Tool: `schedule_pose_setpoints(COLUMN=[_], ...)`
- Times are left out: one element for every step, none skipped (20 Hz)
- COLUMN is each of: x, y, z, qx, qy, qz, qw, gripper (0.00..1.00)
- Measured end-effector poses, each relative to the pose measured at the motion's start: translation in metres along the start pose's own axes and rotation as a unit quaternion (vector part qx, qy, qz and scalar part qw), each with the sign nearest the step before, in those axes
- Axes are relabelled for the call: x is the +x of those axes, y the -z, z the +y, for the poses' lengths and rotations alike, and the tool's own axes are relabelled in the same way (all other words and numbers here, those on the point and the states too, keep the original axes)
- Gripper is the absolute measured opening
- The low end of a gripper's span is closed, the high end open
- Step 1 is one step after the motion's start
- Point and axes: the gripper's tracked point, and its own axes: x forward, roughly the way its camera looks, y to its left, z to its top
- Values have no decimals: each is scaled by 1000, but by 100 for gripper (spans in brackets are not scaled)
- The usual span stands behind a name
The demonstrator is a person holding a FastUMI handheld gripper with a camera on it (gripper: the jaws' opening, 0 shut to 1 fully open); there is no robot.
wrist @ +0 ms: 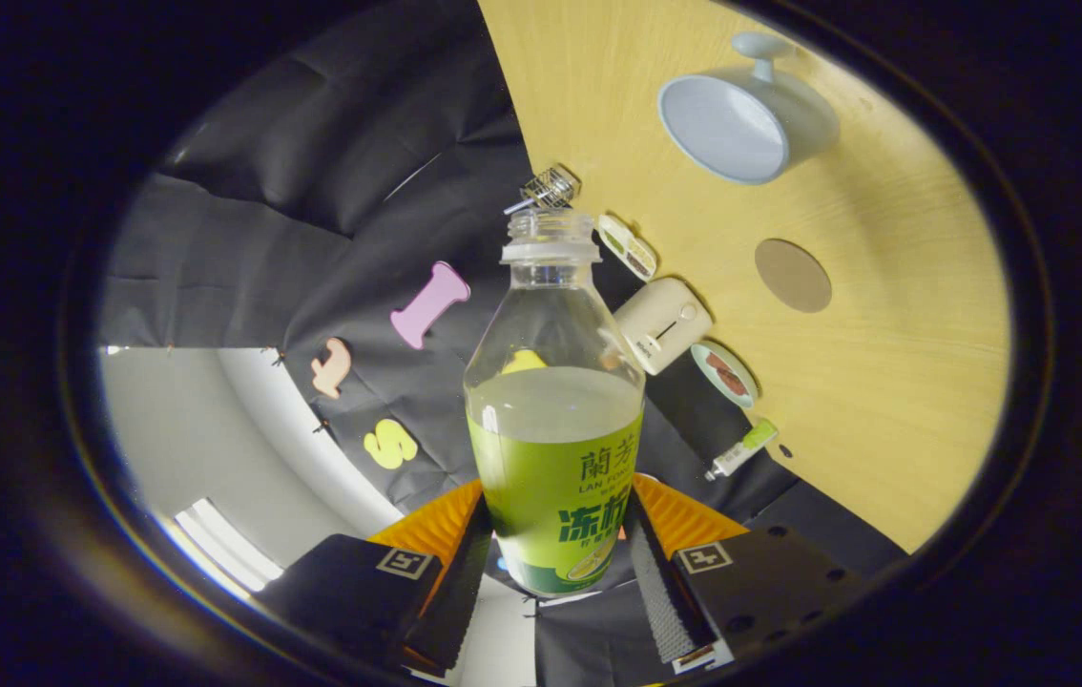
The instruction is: Take the bottle from table, then pour the juice into the cup, finally place the bottle on the coaster
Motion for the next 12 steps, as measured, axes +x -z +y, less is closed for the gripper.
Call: schedule_pose_setpoints(x=[-3, -4, -5, -7, -7, -8, -8, -10, -13, -16, -20, -23], y=[1, 3, 5, 8, 10, 14, 19, 25, 30, 35, 40, 43], z=[0, -2, -4, -5, -5, -6, -6, -7, -6, -8, -11, -12], qx=[-11, -22, -32, -41, -50, -61, -73, -94, -120, -150, -183, -215], qy=[3, 7, 11, 14, 14, 15, 18, 21, 23, 31, 38, 42], qz=[2, 2, 3, 5, 6, 11, 15, 20, 25, 30, 38, 41], qw=[1000, 1000, 999, 999, 999, 998, 997, 995, 992, 988, 982, 975], gripper=[78, 78, 78, 78, 78, 78, 78, 78, 78, 78, 78, 78])
